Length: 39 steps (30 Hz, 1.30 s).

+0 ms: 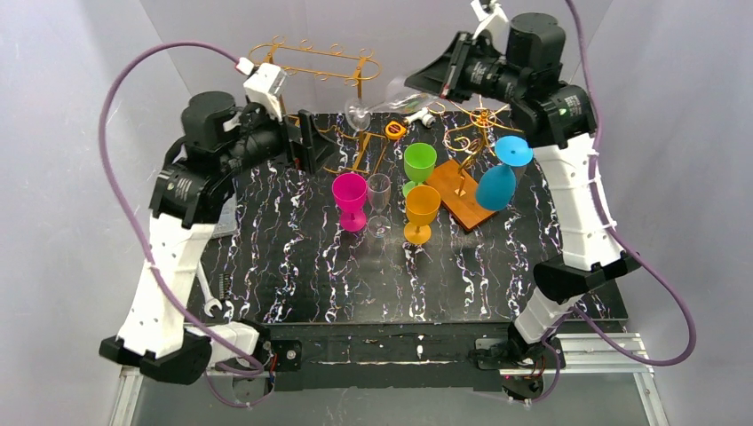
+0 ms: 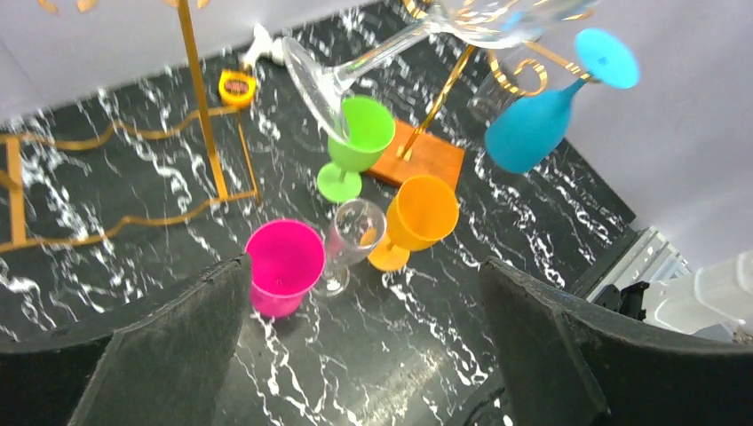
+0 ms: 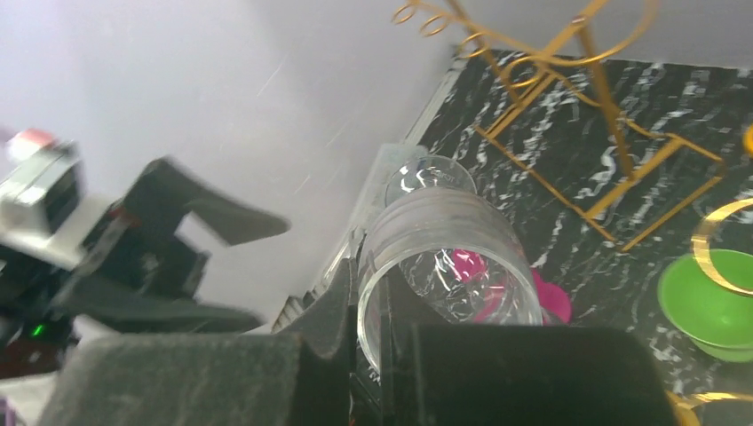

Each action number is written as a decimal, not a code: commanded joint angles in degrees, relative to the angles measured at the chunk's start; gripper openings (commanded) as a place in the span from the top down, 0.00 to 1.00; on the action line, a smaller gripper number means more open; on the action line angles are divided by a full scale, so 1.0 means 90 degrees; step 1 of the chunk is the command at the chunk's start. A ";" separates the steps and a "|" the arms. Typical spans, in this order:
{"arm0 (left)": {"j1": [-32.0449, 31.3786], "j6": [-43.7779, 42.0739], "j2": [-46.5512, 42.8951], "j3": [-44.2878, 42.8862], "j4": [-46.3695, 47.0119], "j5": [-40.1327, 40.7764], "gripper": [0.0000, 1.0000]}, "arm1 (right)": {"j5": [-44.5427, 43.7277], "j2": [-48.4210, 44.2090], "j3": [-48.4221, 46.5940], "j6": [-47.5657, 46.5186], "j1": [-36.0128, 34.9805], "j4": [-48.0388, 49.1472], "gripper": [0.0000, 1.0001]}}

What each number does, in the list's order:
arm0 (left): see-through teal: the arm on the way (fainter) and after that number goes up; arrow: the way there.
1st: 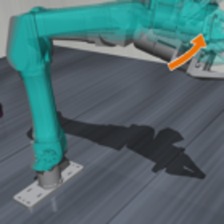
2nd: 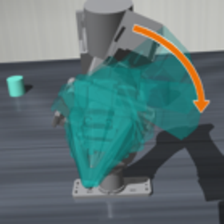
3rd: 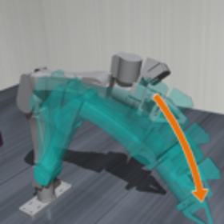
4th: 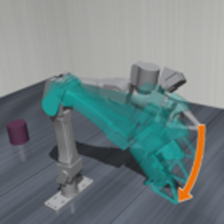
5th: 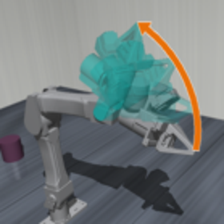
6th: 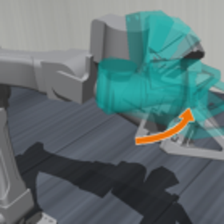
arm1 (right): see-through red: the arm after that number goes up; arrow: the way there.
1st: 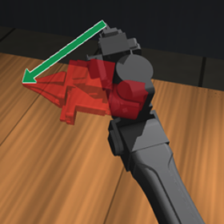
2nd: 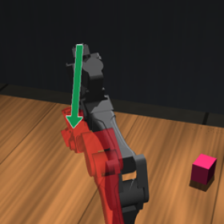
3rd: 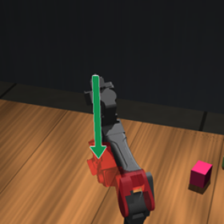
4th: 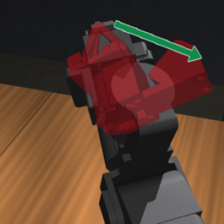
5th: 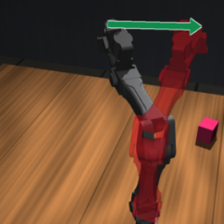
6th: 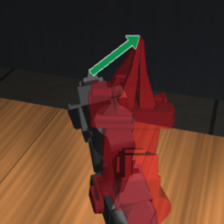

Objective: Place the wine glass upside down on the wine glass rack
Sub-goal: Turn the wine glass upside down at the wine rack.

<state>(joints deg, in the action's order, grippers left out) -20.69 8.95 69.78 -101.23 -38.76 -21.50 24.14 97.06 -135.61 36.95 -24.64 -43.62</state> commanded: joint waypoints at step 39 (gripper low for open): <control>0.0921 0.0031 -0.0302 0.1126 -0.0719 -0.1054 0.45 | 0.0052 -0.1031 0.1446 -0.1737 -0.2338 0.1652 0.99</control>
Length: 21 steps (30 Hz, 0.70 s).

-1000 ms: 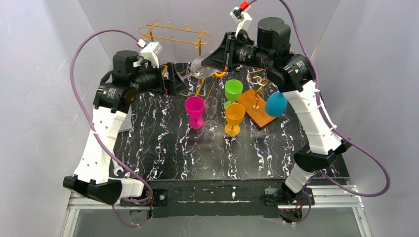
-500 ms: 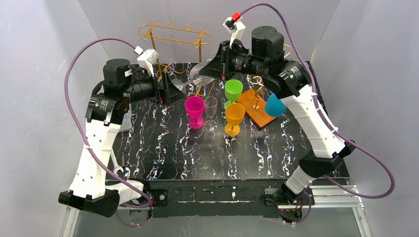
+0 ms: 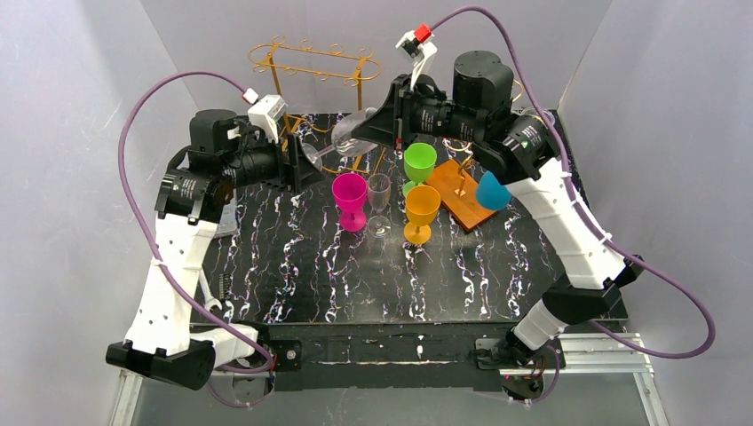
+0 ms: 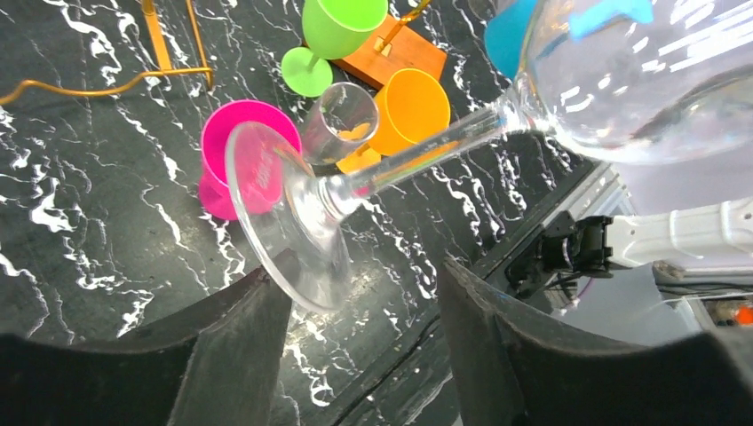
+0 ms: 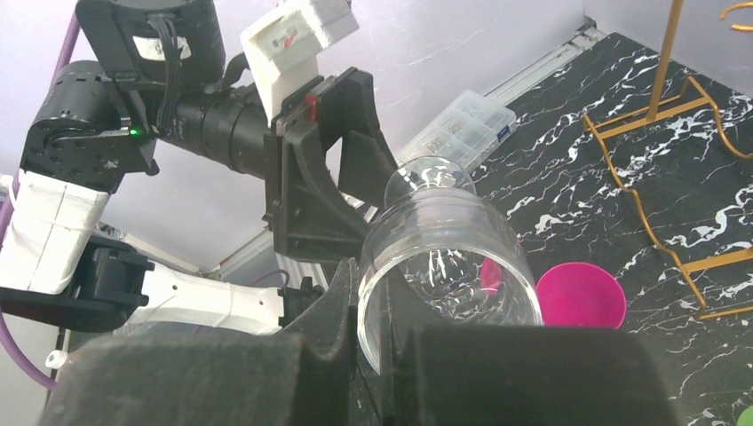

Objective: Place the wine glass upside down on the wine glass rack
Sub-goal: Turn the wine glass upside down at the wine rack.

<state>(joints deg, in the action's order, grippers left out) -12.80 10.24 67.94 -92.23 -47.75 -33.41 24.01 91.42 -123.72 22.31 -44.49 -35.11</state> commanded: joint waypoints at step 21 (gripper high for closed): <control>0.0050 -0.2130 0.0326 -0.0417 0.0811 0.0565 1.00 | -0.0484 -0.1471 0.2039 -0.0155 -0.0506 0.1073 0.67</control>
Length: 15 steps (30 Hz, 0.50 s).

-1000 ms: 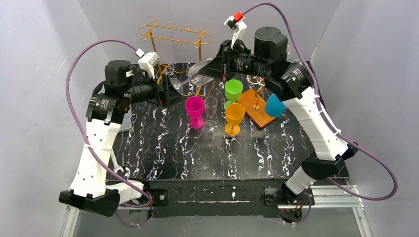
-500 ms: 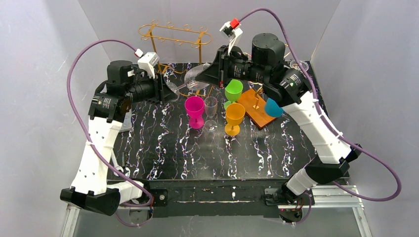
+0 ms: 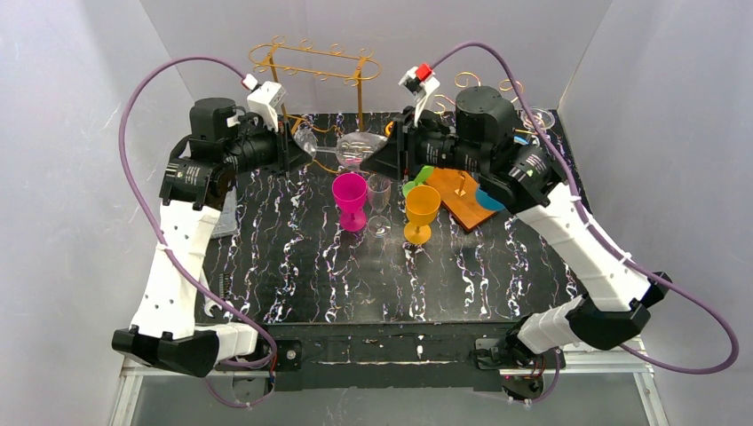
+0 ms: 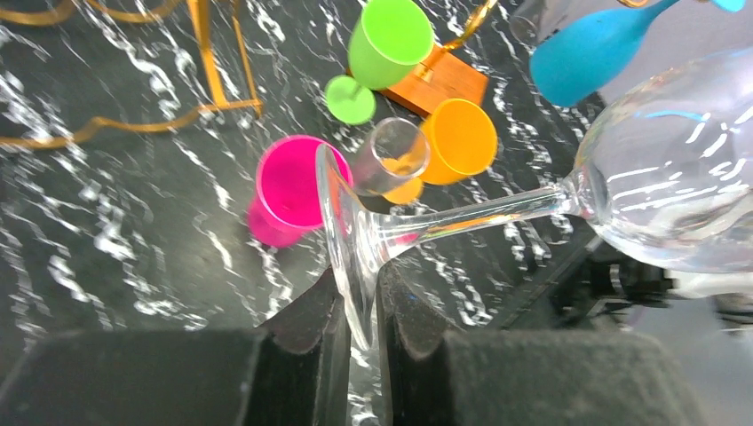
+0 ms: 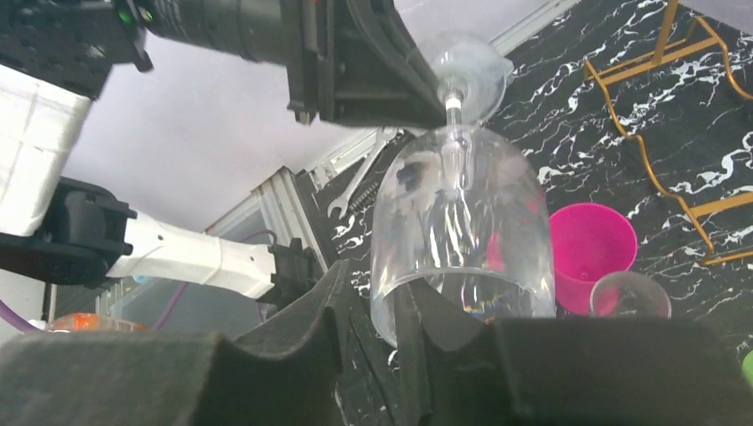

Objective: Place the wine glass upside down on the wine glass rack
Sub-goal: Turn the wine glass upside down at the wine rack.

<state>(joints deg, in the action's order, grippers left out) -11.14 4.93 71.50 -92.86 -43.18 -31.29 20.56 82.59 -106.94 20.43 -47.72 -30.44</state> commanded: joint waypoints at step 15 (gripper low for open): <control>-0.0138 -0.4447 -0.0481 -0.0197 0.1689 0.0941 1.00 | -0.0579 -0.0867 0.0215 -0.0306 -0.0146 -0.0963 0.01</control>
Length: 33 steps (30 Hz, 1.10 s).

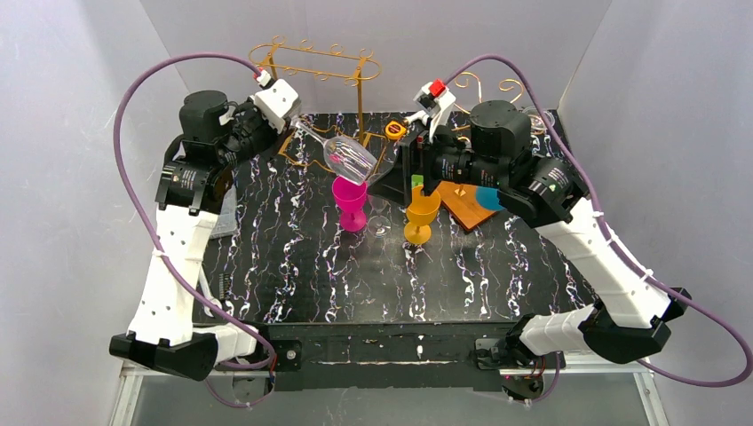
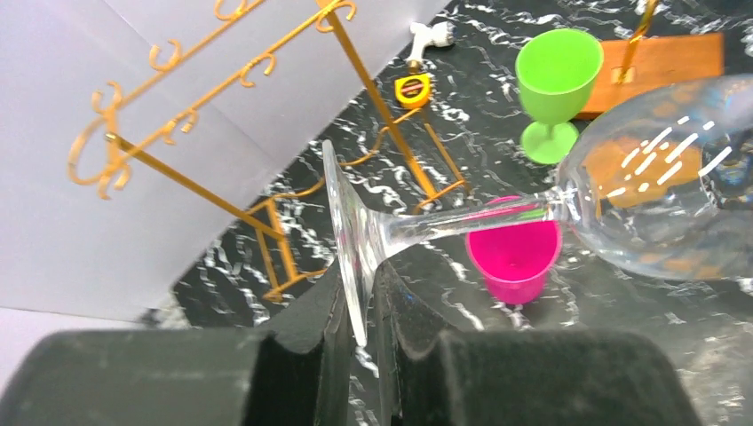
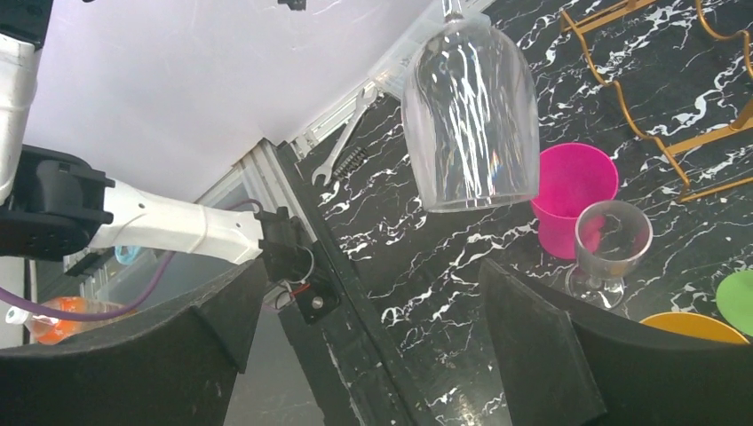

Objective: Place the wine glass upside down on the wine glass rack
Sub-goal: Turn the wine glass upside down at the wine rack.

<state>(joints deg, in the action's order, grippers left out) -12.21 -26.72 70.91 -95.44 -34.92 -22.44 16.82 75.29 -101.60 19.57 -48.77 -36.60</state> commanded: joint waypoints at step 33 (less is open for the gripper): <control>-0.0822 -0.3566 -0.1144 0.0497 0.1128 -0.1905 1.00 | 0.1304 0.0521 0.1686 0.0635 -0.0322 0.3521 0.04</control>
<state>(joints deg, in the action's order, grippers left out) -18.02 -58.72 60.75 -89.32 -27.03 -39.03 29.08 83.18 -87.96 24.99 -51.13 -12.14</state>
